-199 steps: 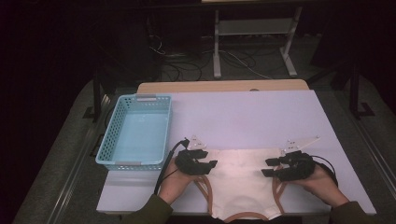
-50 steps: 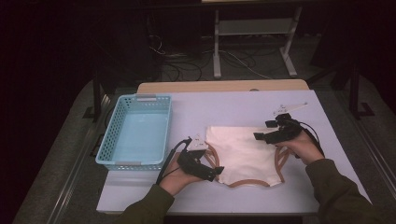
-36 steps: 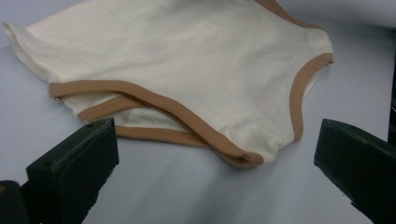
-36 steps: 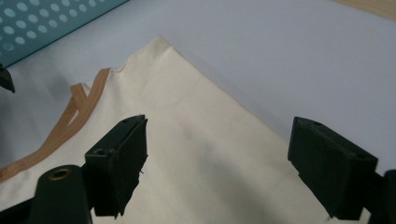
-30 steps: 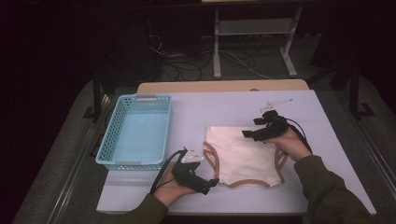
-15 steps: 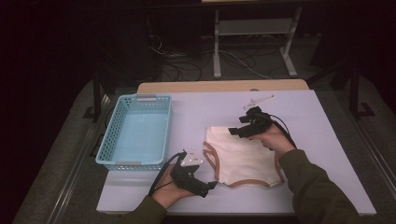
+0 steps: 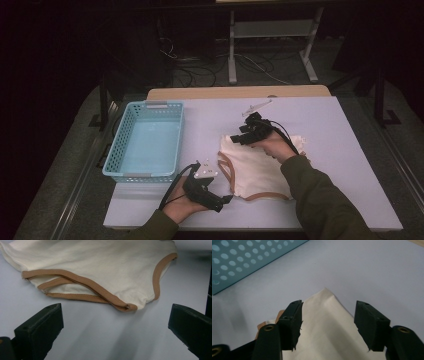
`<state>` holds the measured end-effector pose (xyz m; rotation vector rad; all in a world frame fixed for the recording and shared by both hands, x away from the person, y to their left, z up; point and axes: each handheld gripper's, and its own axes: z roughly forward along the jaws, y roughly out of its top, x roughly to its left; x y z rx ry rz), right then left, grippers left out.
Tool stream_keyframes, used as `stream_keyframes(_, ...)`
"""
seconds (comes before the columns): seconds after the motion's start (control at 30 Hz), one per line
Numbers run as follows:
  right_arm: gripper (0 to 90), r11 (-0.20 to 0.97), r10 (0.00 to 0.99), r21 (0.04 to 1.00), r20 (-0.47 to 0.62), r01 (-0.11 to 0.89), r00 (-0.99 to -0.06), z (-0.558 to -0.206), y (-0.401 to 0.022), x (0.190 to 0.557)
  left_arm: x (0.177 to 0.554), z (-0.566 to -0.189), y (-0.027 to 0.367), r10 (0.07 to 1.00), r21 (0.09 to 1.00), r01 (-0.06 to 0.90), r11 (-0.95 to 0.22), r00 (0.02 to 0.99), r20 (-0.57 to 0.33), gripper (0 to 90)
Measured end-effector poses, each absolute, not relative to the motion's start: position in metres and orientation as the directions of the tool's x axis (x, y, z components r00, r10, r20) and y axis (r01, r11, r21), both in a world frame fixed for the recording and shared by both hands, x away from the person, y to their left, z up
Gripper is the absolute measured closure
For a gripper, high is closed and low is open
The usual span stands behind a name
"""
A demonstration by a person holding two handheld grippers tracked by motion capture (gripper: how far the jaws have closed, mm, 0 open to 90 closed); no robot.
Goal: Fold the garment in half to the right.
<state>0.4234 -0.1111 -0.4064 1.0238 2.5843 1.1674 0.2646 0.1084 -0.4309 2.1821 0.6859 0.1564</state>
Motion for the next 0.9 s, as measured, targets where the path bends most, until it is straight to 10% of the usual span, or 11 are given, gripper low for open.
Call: stream_keyframes(0.9,61.9,0.526,0.657,0.647,0.105,0.553,-0.747,-0.443,-0.058,0.448,0.263,-0.433,0.106,0.510,0.739,0.423,-0.525,0.851,-0.125,0.0)
